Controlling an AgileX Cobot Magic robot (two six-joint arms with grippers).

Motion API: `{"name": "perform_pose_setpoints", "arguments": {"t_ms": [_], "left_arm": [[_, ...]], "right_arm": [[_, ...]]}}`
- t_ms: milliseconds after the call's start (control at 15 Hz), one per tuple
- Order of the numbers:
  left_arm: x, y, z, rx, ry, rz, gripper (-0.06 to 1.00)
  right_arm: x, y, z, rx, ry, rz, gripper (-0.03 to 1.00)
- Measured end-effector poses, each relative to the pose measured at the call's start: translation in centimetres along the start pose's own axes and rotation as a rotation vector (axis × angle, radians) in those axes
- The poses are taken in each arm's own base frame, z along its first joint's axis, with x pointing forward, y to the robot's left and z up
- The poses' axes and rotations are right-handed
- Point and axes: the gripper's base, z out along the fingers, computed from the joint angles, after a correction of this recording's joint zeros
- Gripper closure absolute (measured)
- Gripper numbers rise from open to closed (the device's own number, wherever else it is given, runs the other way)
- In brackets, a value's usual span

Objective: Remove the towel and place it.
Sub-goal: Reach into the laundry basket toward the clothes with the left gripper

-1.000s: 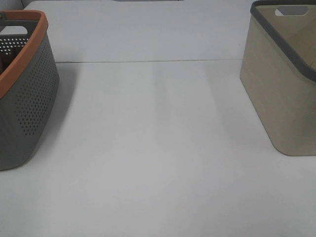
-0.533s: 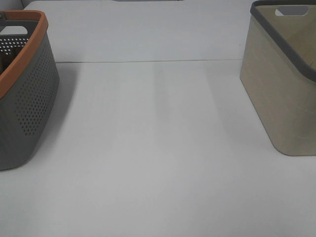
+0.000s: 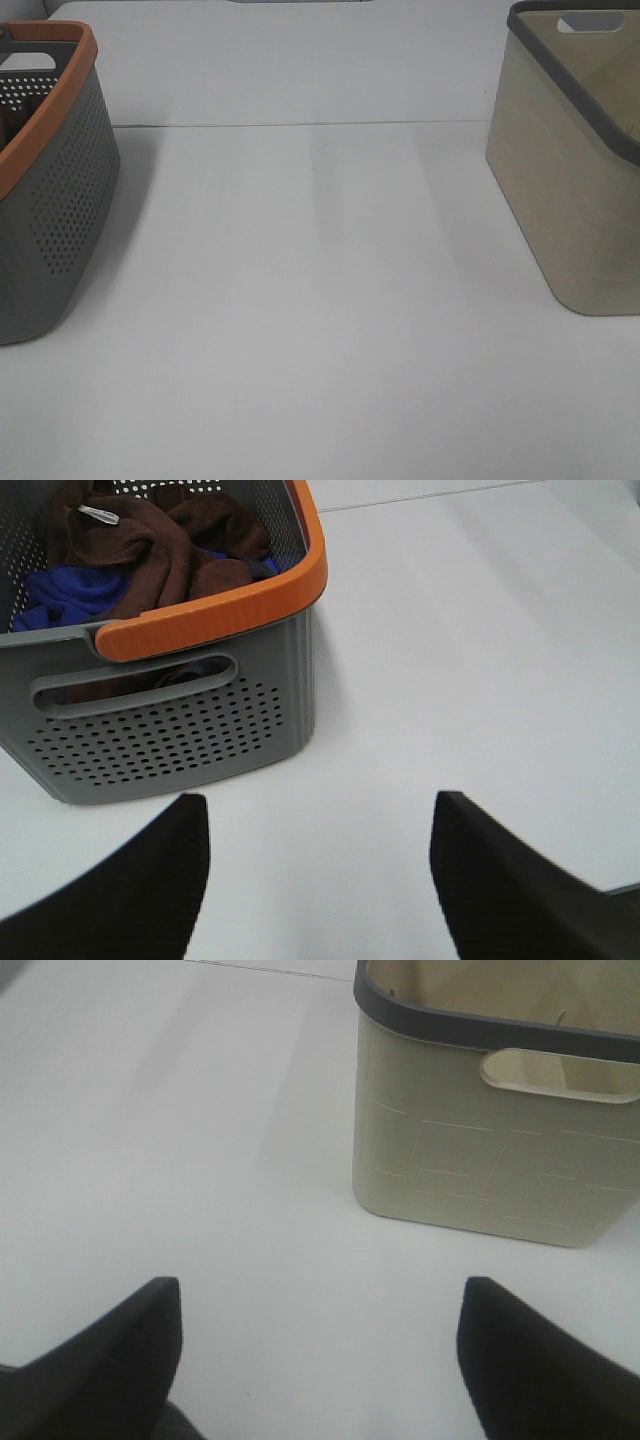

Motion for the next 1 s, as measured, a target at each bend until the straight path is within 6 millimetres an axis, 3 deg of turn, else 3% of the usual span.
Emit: {"name": "perform_pose_setpoints", "arguments": {"t_ms": [200, 400, 600, 1000], "left_arm": [[0.0, 0.0, 0.0, 0.0, -0.004, -0.002, 0.33], [-3.6, 0.7, -0.1, -0.072, -0.225, 0.024, 0.33], [-6.2, 1.9, 2.9, -0.141, -0.218, -0.014, 0.33], [-10.5, 3.8, 9.3, -0.225, -0.02, -0.188, 0.33]], "right_arm": [[0.0, 0.0, 0.0, 0.0, 0.0, 0.0, 0.24], [0.0, 0.0, 0.0, 0.0, 0.0, 0.0, 0.24], [0.0, 0.0, 0.0, 0.0, 0.0, 0.0, 0.24], [0.0, 0.0, 0.0, 0.0, 0.0, 0.0, 0.24]]}}
